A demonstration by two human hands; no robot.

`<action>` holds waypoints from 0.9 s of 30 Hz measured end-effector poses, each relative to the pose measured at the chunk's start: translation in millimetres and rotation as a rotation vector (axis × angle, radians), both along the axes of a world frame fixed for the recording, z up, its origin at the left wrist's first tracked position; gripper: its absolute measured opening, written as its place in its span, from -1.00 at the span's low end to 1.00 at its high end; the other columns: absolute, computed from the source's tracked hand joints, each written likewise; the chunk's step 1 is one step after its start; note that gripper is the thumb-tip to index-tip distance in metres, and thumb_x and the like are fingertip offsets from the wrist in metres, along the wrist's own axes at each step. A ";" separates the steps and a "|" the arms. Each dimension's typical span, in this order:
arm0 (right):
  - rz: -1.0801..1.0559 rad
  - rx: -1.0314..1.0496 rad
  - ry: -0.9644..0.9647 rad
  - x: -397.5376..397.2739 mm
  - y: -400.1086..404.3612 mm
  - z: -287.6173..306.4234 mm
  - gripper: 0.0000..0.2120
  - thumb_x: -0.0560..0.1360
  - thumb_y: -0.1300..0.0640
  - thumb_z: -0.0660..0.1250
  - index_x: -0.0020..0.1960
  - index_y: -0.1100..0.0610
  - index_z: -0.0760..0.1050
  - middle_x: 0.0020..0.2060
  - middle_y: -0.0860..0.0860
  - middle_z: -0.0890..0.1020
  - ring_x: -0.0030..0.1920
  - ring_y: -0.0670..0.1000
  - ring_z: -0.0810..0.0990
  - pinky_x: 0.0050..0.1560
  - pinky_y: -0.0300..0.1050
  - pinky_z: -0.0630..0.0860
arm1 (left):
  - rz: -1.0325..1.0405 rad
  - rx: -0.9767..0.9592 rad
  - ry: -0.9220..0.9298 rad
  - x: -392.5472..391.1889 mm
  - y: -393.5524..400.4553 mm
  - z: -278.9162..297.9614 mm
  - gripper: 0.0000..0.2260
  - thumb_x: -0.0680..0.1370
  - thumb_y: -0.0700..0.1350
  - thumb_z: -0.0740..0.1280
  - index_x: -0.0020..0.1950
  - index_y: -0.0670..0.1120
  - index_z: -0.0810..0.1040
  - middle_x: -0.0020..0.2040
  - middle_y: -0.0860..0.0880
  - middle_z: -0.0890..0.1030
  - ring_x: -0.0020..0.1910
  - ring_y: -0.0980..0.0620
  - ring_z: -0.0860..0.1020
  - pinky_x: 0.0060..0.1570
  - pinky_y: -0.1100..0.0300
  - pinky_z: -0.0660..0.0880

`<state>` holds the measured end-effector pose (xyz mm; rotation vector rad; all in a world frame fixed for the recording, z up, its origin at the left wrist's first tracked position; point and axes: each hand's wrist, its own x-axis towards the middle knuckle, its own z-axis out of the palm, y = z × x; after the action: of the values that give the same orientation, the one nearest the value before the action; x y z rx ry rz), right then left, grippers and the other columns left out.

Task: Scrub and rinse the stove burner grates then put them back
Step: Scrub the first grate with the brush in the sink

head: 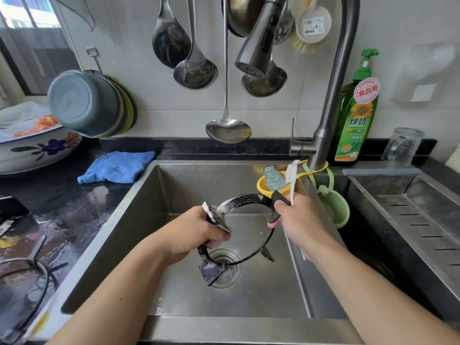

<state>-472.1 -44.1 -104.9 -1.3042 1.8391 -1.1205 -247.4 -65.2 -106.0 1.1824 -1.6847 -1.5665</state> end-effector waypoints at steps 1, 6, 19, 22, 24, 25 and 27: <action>-0.004 0.013 0.013 -0.6 -1.1 -0.5 -0.86 0.65 0.13 0.19 0.02 0.14 0.50 -0.21 0.09 0.69 -0.36 -0.05 0.70 -0.18 -0.12 0.48 | -0.026 0.057 0.021 4.6 0.2 0.8 -0.73 0.34 -0.43 0.48 -0.15 -0.13 0.50 -0.26 -0.18 0.50 -0.24 -0.09 0.48 -0.25 0.13 0.39; -0.007 0.023 0.154 -3.0 -3.9 -1.4 -0.86 0.65 0.10 0.18 -0.08 0.05 0.42 -0.14 0.07 0.66 -0.32 -0.01 0.70 -0.32 -0.17 0.45 | -0.192 0.187 0.013 18.2 -2.0 0.3 -0.45 0.28 -0.24 0.44 0.29 -0.18 0.55 0.16 -0.19 0.66 0.13 -0.05 0.62 0.21 0.04 0.49; 0.015 -0.081 0.385 10.9 0.3 2.0 -0.80 0.64 -0.08 0.18 -0.03 0.02 0.45 -0.18 0.01 0.61 -0.19 0.04 0.60 -0.20 -0.04 0.56 | 0.097 -0.126 -0.356 -24.3 16.7 0.9 -0.67 0.64 -0.01 0.37 -0.27 -0.08 0.41 -0.48 -0.02 0.54 -0.45 0.07 0.62 -0.31 0.27 0.50; 0.009 -0.089 0.327 10.9 5.1 13.5 -0.72 0.64 -0.16 0.15 0.09 0.00 0.50 -0.15 -0.03 0.62 -0.16 -0.02 0.56 -0.20 -0.08 0.45 | 0.193 -0.137 -0.294 -25.0 14.2 2.1 -0.71 0.62 -0.03 0.39 -0.24 -0.12 0.46 -0.49 -0.18 0.55 -0.39 -0.07 0.66 -0.03 0.03 0.65; 0.016 -0.103 0.384 13.8 11.5 20.1 -0.56 0.65 -0.26 -0.03 0.01 0.01 0.47 -0.15 -0.04 0.57 -0.09 0.06 0.52 -0.10 -0.01 0.44 | 0.231 -0.121 -0.257 -25.8 13.3 0.6 -0.77 0.60 -0.12 0.38 -0.22 -0.17 0.49 -0.50 -0.22 0.53 -0.45 -0.10 0.56 0.04 -0.06 0.66; 0.024 -0.126 0.412 15.9 15.1 22.1 -0.51 0.66 -0.26 -0.11 -0.04 0.02 0.46 -0.17 -0.04 0.54 -0.08 0.08 0.50 -0.07 0.02 0.45 | 0.249 -0.105 -0.238 -26.2 13.2 0.5 -0.80 0.59 -0.17 0.36 -0.20 -0.20 0.49 -0.51 -0.24 0.52 -0.47 -0.11 0.50 0.03 -0.07 0.66; 0.049 -0.177 0.468 19.3 19.8 22.4 -0.51 0.68 -0.18 -0.13 -0.12 0.05 0.43 -0.24 -0.05 0.50 -0.13 0.10 0.48 -0.12 0.02 0.45 | 0.292 -0.076 -0.209 -26.7 12.0 0.6 -0.84 0.56 -0.24 0.34 -0.20 -0.22 0.46 -0.52 -0.25 0.48 -0.53 -0.11 0.43 -0.01 -0.15 0.66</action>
<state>-452.8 -24.3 -82.5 -1.8264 2.0515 -1.0311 -274.0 -53.2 -105.4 1.5178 -1.5949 -1.2277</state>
